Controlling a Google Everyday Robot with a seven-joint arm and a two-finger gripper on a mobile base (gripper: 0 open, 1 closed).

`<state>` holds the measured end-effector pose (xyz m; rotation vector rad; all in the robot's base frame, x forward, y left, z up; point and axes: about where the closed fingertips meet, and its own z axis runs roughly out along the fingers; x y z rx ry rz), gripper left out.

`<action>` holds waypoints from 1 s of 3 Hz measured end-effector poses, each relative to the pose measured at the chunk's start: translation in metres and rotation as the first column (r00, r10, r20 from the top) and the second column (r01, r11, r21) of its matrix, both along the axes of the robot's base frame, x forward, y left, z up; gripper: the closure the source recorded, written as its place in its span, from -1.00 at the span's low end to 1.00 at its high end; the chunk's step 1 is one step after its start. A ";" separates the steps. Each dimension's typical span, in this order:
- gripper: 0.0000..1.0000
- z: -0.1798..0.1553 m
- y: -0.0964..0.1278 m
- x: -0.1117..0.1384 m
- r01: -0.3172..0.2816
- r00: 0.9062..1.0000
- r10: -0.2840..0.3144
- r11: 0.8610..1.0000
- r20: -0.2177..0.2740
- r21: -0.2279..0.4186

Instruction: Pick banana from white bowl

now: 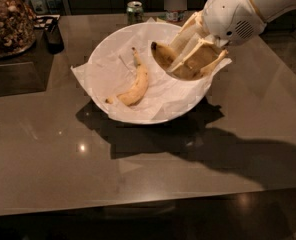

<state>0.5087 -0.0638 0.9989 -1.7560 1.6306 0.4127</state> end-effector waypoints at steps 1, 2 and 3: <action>1.00 0.027 -0.013 -0.027 0.068 0.998 -0.067 0.997 0.012 -0.049; 1.00 0.046 -0.025 -0.048 0.141 0.990 -0.139 0.985 0.027 -0.099; 1.00 0.048 -0.025 -0.049 0.145 0.989 -0.143 0.984 0.029 -0.100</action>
Offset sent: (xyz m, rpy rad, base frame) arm -0.0728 -0.0453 0.0672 -0.1655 -0.0215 -0.2393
